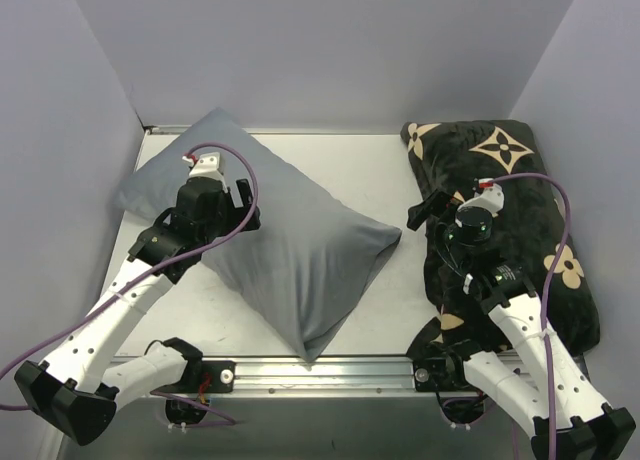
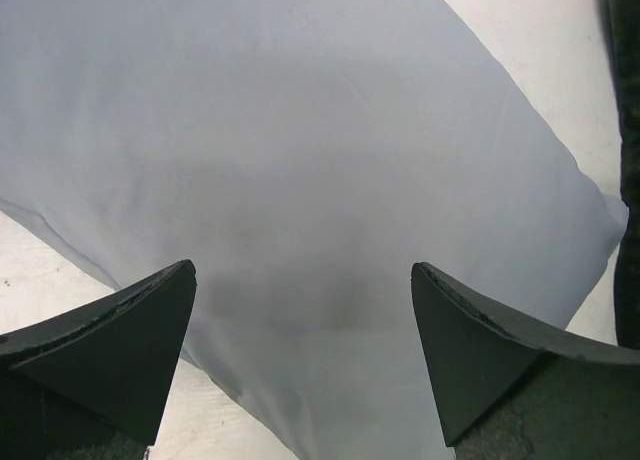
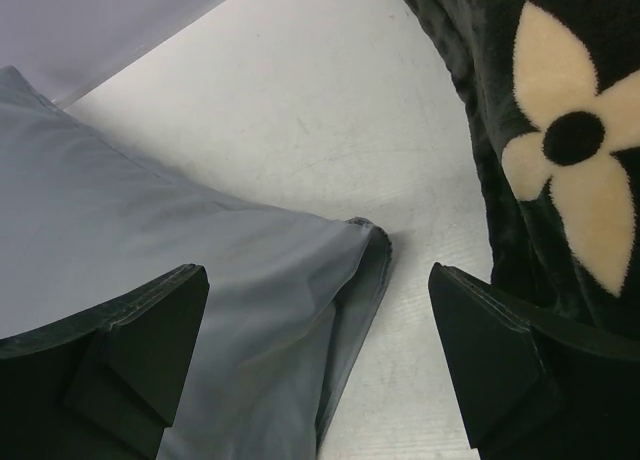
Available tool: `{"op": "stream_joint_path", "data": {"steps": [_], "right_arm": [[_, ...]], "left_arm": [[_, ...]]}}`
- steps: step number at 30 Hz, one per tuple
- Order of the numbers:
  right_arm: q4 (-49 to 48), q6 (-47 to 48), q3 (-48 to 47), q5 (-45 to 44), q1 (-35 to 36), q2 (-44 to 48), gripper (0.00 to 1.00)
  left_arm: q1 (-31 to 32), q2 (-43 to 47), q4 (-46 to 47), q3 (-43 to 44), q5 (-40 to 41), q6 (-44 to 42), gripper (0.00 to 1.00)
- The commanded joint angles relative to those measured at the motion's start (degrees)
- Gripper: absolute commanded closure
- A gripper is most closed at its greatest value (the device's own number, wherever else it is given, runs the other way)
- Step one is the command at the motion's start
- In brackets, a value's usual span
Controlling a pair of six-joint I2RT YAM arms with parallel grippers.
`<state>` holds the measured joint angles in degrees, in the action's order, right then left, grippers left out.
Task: Remove the pillowcase from the pillow
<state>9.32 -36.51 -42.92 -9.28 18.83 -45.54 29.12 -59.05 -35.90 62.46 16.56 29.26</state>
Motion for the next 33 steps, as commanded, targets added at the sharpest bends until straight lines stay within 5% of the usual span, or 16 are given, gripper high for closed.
{"op": "stream_joint_path", "data": {"steps": [1, 6, 10, 18, 23, 27, 33], "right_arm": [[0.17, 1.35, 0.46, 1.28, -0.02, 0.71, 0.0], [0.17, 3.11, 0.64, 7.23, -0.02, 0.28, 0.0], [-0.27, 2.33, 1.78, 12.61, 0.59, 0.27, 0.0], [-2.55, -1.1, 11.53, 10.77, 10.08, 5.02, 0.02], [-13.51, -5.15, 19.7, 14.54, 12.63, 3.88, 0.04], [-28.37, -5.59, 26.56, 18.68, 12.81, 0.9, 0.06], [-40.43, -5.93, 27.89, 22.19, 13.69, -9.99, 0.07]], "left_arm": [[0.14, 0.33, 0.57, 1.0, -3.02, -2.01, 0.03], [3.56, 0.69, 0.48, 1.96, -1.71, -4.81, 0.03], [15.74, -2.29, -0.57, 5.12, 7.14, -6.32, 0.03], [28.61, -10.56, -1.54, 7.15, 12.8, -4.39, 0.03], [31.96, -15.65, -1.63, 8.12, 14.03, -4.12, 0.03], [32.05, -17.68, -2.77, 7.77, 17.27, -2.98, 0.14], [32.05, -19.61, -5.49, 7.94, 23.08, -1.75, 0.48]]}}
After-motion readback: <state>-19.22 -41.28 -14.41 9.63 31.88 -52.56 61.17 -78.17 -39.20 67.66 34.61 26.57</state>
